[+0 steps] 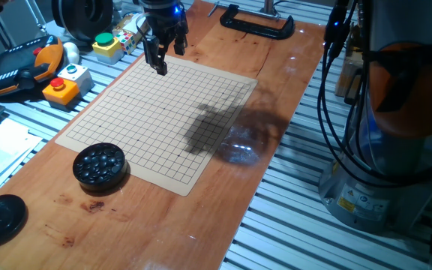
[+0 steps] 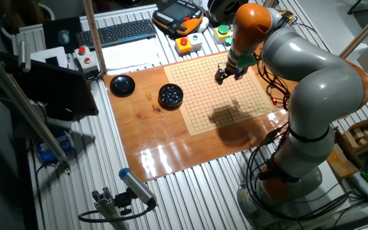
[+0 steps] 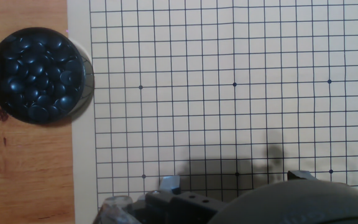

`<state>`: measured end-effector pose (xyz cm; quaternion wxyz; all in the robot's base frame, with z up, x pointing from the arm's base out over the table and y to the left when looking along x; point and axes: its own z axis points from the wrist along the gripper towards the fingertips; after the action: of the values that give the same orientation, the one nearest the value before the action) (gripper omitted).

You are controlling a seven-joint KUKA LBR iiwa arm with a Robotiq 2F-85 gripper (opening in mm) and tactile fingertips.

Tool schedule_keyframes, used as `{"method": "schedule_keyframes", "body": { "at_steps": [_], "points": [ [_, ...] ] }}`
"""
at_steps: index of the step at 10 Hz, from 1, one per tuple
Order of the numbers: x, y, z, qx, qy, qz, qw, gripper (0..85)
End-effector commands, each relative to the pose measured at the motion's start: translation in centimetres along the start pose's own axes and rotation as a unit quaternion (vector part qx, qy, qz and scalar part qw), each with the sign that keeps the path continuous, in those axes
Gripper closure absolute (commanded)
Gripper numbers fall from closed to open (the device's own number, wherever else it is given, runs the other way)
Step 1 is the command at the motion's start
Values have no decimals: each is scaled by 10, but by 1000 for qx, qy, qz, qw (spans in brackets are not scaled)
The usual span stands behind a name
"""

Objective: Play the first move as black on the 3-4 point in the upper right corner of the Go board

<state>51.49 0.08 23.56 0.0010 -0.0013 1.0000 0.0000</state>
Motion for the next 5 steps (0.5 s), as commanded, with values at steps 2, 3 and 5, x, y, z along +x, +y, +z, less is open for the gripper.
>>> {"method": "schedule_keyframes", "body": {
  "at_steps": [2, 3, 5],
  "points": [
    [0, 0, -1, 5, -1, 11, 1000, 843],
    [0, 1, -1, 5, 0, 11, 1000, 843],
    [0, 1, -2, 6, 0, 12, 1000, 843]
  ]
}}
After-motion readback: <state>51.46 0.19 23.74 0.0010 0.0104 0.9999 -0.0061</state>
